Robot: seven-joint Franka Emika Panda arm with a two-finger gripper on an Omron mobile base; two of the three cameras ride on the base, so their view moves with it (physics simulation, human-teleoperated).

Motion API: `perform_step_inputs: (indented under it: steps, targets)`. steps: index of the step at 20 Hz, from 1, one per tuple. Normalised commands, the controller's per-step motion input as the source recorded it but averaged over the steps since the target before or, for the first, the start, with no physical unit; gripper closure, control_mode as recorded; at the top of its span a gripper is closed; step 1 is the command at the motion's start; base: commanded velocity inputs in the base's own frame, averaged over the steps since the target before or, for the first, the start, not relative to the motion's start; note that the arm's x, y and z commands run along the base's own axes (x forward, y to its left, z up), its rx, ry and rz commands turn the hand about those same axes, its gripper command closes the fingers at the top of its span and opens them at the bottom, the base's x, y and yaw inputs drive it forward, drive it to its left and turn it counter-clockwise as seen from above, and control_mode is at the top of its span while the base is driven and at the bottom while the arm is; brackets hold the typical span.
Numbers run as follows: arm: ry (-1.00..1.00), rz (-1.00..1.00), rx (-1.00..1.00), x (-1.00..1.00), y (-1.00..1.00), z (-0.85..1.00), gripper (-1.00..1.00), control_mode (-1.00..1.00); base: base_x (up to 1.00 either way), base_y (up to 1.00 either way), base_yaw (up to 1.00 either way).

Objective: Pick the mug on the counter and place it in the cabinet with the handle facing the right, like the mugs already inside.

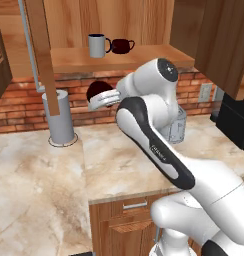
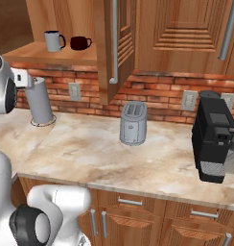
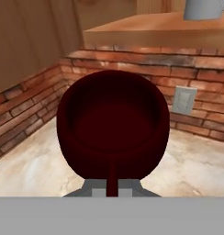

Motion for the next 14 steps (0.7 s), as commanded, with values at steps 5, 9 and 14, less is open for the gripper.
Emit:
perform_step_inputs:
  steps: [5, 9, 14]
  targets:
    - [-0.01, 0.15, 0.00, -0.01, -0.05, 0.24, 1.00, -1.00, 0.00, 0.00, 0.00]
    - [-0.03, 0.10, 0.00, 0.00, -0.06, 0.04, 1.00, -1.00, 0.00, 0.00, 0.00]
    - [-0.08, 0.06, 0.00, 0.00, -0.01, 0.06, 1.00, -1.00, 0.00, 0.00, 0.00]
